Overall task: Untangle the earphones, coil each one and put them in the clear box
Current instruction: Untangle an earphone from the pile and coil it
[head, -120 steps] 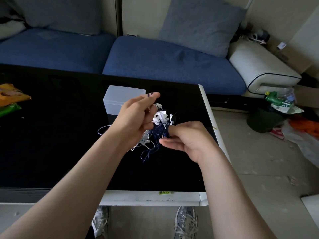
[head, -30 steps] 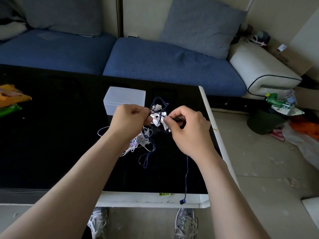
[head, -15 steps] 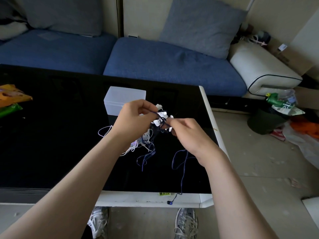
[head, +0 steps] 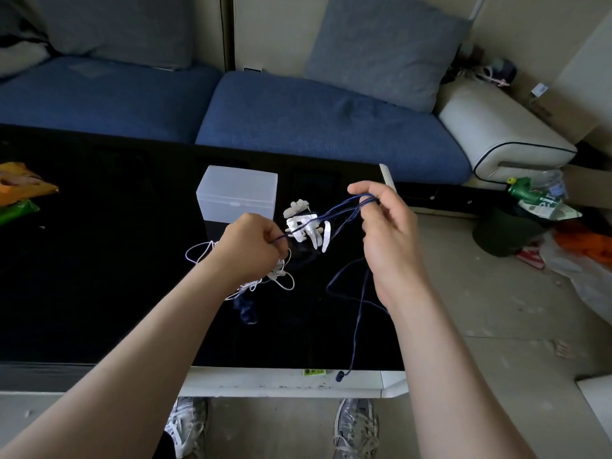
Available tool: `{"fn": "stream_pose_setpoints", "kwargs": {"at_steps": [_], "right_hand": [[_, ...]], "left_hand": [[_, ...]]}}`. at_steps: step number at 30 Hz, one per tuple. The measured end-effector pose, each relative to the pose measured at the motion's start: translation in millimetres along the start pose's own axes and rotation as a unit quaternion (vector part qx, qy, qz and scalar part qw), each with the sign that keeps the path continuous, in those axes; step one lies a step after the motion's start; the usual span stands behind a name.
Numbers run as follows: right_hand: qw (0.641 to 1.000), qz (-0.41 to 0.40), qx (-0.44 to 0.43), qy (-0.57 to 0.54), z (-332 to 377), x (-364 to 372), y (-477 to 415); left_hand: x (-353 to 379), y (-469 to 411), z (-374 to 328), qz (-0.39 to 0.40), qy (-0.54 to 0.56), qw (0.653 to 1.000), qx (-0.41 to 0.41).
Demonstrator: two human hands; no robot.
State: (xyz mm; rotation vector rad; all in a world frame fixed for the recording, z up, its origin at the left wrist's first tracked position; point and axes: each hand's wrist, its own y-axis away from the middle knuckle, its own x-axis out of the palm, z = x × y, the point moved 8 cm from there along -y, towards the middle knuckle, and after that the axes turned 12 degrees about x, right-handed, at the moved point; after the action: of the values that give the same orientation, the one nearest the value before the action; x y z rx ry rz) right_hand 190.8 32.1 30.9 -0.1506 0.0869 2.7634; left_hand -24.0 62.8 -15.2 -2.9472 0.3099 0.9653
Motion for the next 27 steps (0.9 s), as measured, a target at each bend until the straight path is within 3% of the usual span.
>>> {"fn": "stream_pose_setpoints", "kwargs": {"at_steps": [3, 7, 9, 12, 15, 18, 20, 24, 25, 27], "right_hand": [[1.0, -0.018, -0.007, 0.007, 4.4, -3.5, 2.0], [0.998, 0.019, 0.062, 0.004, 1.1, -0.1, 2.2], [0.998, -0.004, 0.063, 0.03, 1.2, -4.2, 4.0], [0.987, -0.089, -0.005, 0.13, 1.0, -13.7, 5.5], [0.965, -0.183, -0.04, 0.182, 6.5, -21.1, 7.8], [0.92, -0.324, -0.006, 0.219, 10.4, -49.2, 12.4], [0.874, -0.368, 0.053, 0.313, 5.3, -61.3, 17.4], [0.826, -0.249, 0.068, 0.501, -15.7, -40.6, 7.8], [0.839, -0.206, 0.037, 0.501, -16.1, -31.3, 6.1], [0.908, -0.09, -0.023, 0.408, -14.2, -8.8, 5.0]], "left_hand": [[-5.8, 2.5, -0.4, -0.023, -0.075, 0.997, 0.012], [-9.2, -1.3, 3.6, -0.052, -0.112, 0.992, 0.02], [-11.8, -0.3, 4.3, -0.06, -0.153, 0.986, 0.013], [-11.5, 2.4, -0.4, -0.055, -0.208, 0.977, 0.013], [-12.8, 3.2, 2.0, -0.076, -0.191, 0.979, 0.003], [-13.2, 2.9, 8.5, -0.08, -0.157, 0.984, -0.019], [-11.5, 3.5, 5.9, -0.07, -0.15, 0.986, -0.014], [-2.0, 2.2, -9.9, -0.025, -0.089, 0.995, 0.032], [2.2, 2.3, -12.2, -0.004, -0.054, 0.998, 0.034], [11.7, 3.9, -16.0, 0.044, 0.017, 0.998, 0.033]]}}
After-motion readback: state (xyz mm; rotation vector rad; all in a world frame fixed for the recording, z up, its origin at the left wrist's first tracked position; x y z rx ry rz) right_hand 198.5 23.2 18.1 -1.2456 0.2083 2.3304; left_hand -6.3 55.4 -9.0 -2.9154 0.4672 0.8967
